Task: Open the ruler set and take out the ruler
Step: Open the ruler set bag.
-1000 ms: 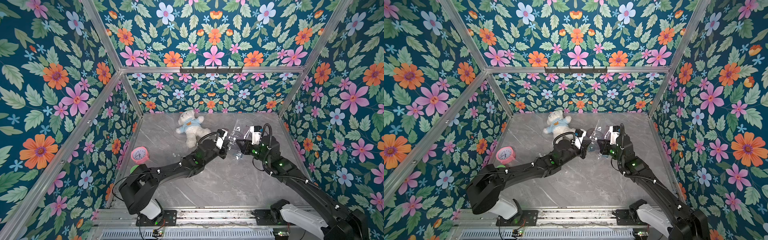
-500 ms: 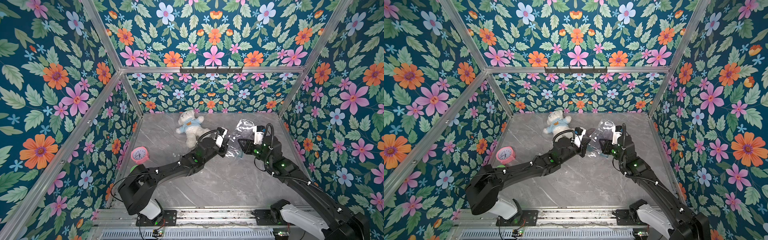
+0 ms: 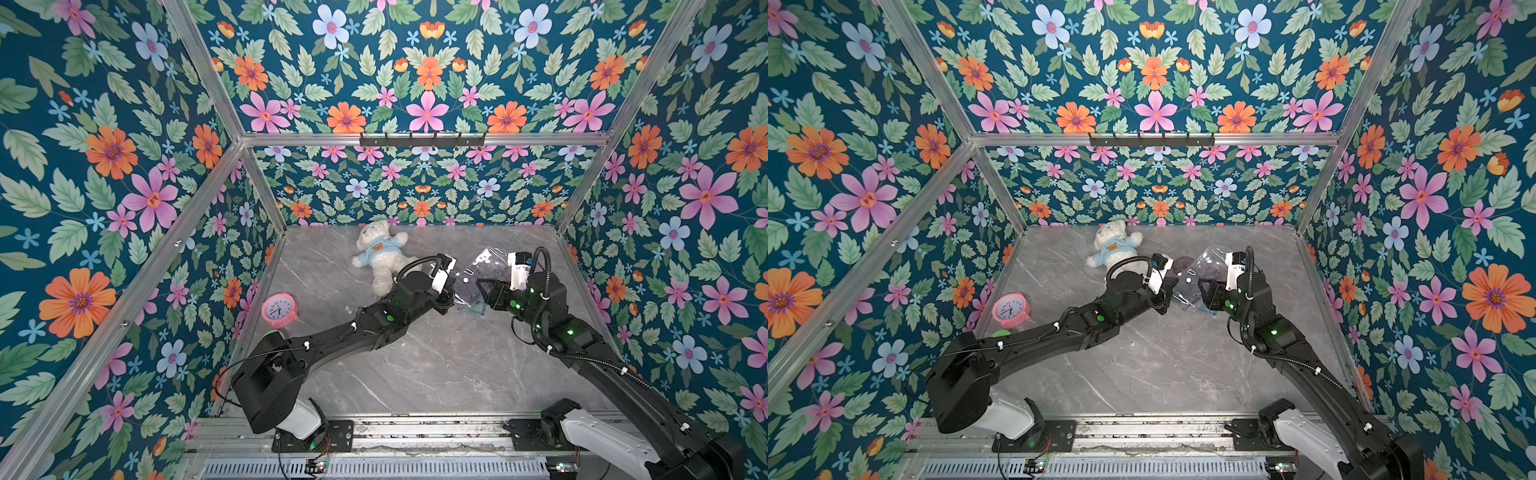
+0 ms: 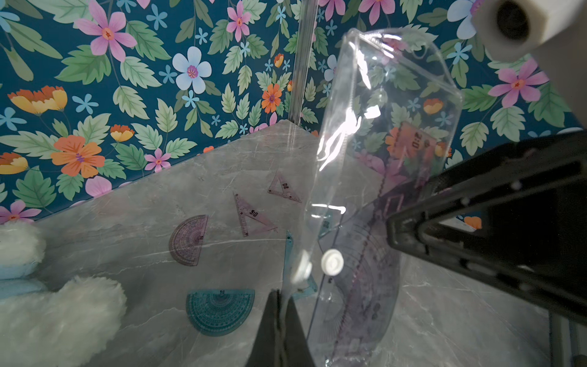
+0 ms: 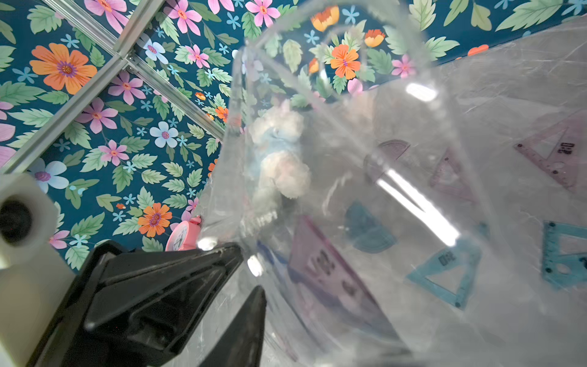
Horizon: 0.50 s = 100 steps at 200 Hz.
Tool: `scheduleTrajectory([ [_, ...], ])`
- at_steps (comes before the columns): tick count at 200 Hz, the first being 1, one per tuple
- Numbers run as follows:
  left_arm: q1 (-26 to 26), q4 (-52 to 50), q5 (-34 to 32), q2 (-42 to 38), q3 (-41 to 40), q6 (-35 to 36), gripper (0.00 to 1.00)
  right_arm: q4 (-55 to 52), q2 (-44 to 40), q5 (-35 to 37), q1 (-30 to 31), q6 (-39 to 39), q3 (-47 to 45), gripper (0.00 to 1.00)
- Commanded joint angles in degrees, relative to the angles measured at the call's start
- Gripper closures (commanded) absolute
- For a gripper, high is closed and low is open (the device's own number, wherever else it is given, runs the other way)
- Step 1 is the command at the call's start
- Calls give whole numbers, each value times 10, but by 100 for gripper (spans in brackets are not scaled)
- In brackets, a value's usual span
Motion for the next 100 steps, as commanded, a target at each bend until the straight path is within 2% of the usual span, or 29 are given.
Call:
scheduleTrajectory([
  [1,1,-16,-10,-7,4,16,100,-22,-7,32,1,-5,1,51],
  [55,1,-29,-5,-3,11,23,100,-37,-11,36,1,4,0,52],
  [89,1,-55,-13,5,22,32,100,-50,-12,11,6,9,13,62],
  [100,1,-60,-18,6,23,35,100,-56,-12,11,12,6,16,62],
])
